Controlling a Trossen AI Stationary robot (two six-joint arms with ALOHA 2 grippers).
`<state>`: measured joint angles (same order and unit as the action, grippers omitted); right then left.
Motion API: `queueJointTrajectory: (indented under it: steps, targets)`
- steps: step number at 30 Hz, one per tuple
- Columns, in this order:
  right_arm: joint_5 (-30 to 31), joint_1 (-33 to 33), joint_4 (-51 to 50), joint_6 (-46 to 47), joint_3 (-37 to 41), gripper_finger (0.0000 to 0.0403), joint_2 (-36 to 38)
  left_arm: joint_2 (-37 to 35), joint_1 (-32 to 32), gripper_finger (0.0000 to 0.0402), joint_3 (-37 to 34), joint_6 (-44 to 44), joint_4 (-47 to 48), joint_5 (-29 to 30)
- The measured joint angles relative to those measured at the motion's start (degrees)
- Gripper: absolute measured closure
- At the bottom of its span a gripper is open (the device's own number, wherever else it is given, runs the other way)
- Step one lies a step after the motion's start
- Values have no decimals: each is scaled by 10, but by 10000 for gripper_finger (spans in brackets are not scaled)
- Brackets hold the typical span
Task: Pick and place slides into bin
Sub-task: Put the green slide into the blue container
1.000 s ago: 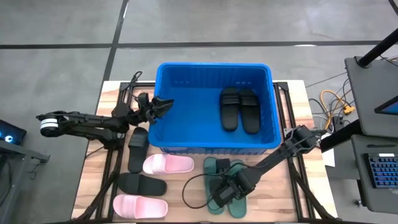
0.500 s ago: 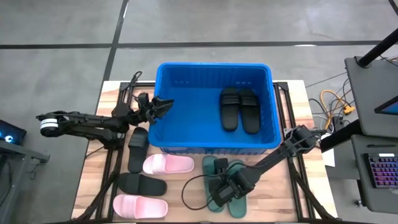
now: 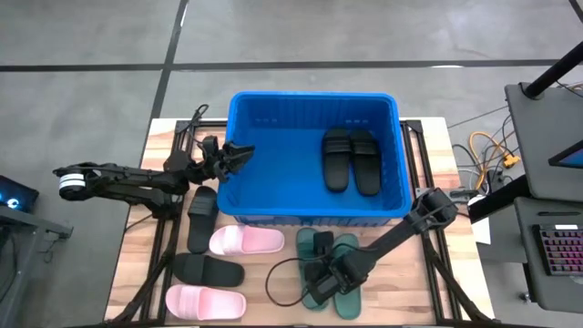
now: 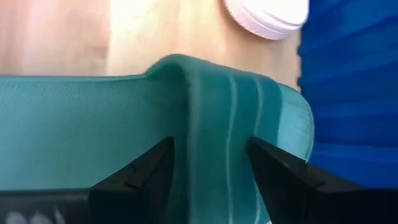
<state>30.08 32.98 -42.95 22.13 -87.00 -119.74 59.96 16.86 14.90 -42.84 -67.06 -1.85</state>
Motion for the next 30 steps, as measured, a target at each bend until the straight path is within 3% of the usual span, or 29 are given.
queueJointTrajectory:
  steps: [7,16,30]
  targets:
    - [13,0,-2,10,0,251,4,0,0,201,0,-2,0,-11]
    - [10,0,-11,6,1,385,35,0,0,201,0,-2,1,-12]
    - [41,-4,-8,2,-5,390,219,0,0,201,0,-3,1,-12]
